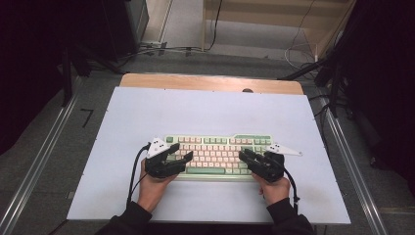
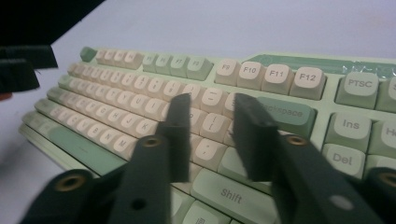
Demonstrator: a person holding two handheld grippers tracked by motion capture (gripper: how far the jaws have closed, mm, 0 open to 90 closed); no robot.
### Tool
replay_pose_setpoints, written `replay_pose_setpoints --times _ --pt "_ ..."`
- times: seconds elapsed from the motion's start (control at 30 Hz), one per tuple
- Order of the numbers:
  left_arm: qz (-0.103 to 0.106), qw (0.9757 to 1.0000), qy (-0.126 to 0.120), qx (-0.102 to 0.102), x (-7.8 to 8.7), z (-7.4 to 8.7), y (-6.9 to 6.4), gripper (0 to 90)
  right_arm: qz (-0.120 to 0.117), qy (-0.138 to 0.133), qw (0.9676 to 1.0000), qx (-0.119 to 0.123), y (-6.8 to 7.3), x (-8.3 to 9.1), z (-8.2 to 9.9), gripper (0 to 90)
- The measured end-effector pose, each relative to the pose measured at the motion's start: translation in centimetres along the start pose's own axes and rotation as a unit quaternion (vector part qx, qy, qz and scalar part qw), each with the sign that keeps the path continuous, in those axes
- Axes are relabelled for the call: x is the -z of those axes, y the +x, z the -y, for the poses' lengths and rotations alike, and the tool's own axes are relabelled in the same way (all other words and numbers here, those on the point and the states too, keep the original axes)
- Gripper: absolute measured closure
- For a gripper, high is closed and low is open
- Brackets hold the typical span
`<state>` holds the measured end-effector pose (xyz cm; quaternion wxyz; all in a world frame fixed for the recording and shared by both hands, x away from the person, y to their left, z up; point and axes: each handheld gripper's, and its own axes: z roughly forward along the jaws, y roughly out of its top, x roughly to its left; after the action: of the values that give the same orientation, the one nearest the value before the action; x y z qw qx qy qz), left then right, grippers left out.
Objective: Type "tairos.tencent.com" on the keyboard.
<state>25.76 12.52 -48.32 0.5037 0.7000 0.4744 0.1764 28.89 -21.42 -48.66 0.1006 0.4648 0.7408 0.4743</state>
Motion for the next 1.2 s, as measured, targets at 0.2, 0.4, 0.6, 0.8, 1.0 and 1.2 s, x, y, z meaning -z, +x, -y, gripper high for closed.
replay_pose_setpoints --times 0.2,0.4,0.6,0.8,1.0,1.2 --pt "-0.017 0.9998 -0.004 0.006 0.6 0.3 0.4 36.3 -0.003 0.016 0.9992 0.037 1.1 -1.1 -0.6 85.5" --pt "-0.034 0.9993 -0.005 0.017 1.5 0.8 0.9 36.2 -0.009 0.024 0.9978 0.060 1.9 -2.3 -1.1 87.4" --pt "-0.047 0.9984 -0.007 0.029 2.6 1.3 1.6 36.2 -0.013 0.032 0.9967 0.074 2.5 -3.4 -1.5 87.4" --pt "-0.056 0.9978 -0.006 0.034 3.2 1.7 1.8 36.2 -0.012 0.049 0.9954 0.081 2.8 -4.5 -1.7 87.4" --pt "-0.060 0.9975 -0.005 0.038 3.6 1.8 2.0 36.2 -0.004 0.062 0.9943 0.086 3.0 -5.1 -1.7 87.4" --pt "-0.058 0.9976 -0.005 0.037 3.5 1.9 1.9 36.2 0.001 0.071 0.9939 0.085 3.0 -5.3 -1.6 87.4"
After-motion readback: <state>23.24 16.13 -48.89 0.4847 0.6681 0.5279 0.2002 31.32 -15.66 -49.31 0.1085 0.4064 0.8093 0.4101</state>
